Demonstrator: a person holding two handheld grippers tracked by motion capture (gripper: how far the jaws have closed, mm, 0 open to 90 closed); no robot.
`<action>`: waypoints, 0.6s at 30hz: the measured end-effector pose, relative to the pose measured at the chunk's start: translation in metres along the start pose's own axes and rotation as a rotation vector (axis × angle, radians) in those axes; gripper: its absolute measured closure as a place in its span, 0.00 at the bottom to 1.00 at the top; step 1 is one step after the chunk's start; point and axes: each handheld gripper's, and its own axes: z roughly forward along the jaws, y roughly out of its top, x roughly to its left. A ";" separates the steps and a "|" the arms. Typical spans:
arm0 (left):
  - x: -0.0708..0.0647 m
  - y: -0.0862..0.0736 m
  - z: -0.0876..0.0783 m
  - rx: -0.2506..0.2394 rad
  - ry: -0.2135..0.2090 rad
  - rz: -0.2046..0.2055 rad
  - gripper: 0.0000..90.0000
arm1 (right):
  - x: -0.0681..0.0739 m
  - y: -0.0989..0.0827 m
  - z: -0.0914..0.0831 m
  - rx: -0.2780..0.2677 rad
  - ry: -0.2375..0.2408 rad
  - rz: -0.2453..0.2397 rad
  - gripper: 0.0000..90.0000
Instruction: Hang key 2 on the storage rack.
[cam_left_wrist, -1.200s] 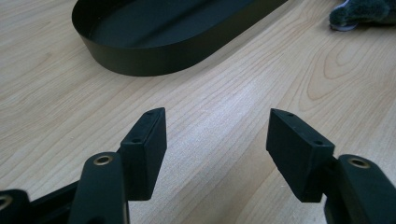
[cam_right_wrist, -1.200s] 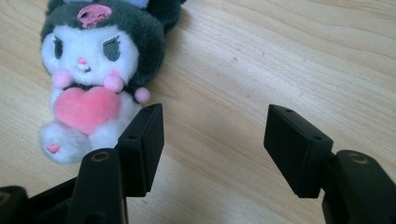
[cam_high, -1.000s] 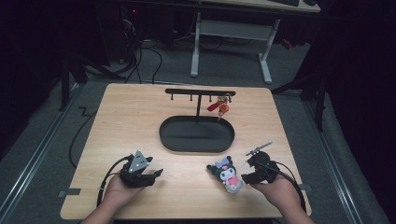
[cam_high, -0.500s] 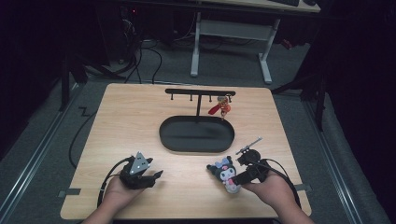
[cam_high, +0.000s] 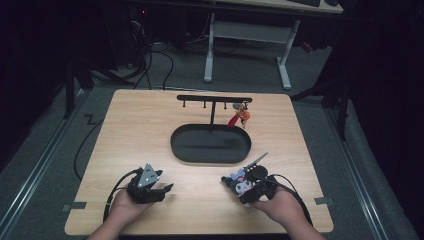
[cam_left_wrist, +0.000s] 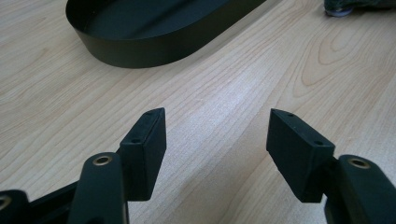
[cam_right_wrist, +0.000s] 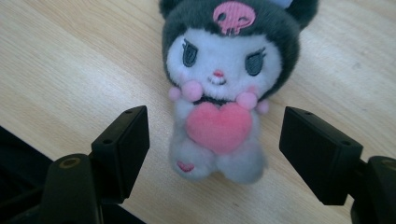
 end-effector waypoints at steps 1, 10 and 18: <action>-0.001 0.000 0.001 0.000 -0.002 0.004 0.43 | -0.001 0.000 0.003 0.002 0.002 -0.006 0.27; 0.000 -0.001 0.001 0.007 -0.004 0.008 0.42 | 0.001 0.001 0.028 0.050 0.006 -0.004 0.30; 0.001 -0.002 -0.001 0.007 0.002 0.005 0.43 | -0.002 0.004 0.030 0.054 -0.019 -0.006 0.47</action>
